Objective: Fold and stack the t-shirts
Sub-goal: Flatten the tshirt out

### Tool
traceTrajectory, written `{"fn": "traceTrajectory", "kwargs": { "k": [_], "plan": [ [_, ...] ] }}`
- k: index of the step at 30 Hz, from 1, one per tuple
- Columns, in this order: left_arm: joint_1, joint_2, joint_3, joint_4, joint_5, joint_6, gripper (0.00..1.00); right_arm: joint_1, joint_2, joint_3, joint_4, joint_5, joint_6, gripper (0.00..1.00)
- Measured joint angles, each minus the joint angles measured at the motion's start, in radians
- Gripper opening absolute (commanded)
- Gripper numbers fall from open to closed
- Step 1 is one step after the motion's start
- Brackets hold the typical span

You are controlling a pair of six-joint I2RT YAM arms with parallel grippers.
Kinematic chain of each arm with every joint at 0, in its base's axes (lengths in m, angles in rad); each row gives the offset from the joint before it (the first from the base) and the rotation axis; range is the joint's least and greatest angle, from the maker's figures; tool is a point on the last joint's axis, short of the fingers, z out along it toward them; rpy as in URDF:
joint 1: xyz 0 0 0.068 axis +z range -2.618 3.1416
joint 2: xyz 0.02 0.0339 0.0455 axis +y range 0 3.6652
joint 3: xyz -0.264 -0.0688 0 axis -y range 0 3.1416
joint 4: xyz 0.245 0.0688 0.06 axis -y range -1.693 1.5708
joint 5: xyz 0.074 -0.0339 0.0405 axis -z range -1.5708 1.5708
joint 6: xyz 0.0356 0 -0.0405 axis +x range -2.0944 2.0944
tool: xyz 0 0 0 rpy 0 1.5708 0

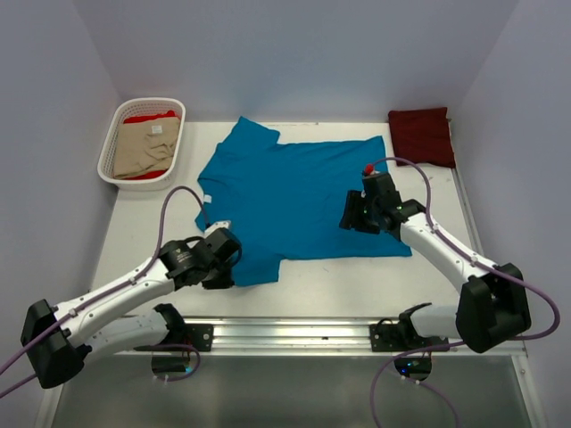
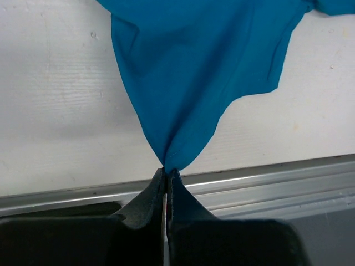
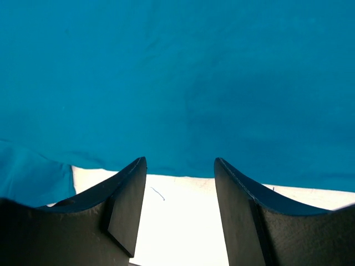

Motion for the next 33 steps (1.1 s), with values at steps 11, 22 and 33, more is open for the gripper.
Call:
{"fn": "traceTrajectory", "kwargs": {
  "k": [11,22,33],
  "plan": [
    [-0.069,-0.172,0.003,-0.024,0.009,-0.116,1.0,0.0,0.024,0.057,-0.039,0.018,-0.001,0.63],
    [-0.065,-0.1,0.031,0.126,-0.323,-0.052,0.47,0.0,0.031,0.064,-0.067,0.045,-0.001,0.18],
    [0.307,0.182,-0.071,0.553,-0.334,0.255,0.0,0.0,0.036,0.063,-0.068,0.124,0.009,0.0]
  ]
}}
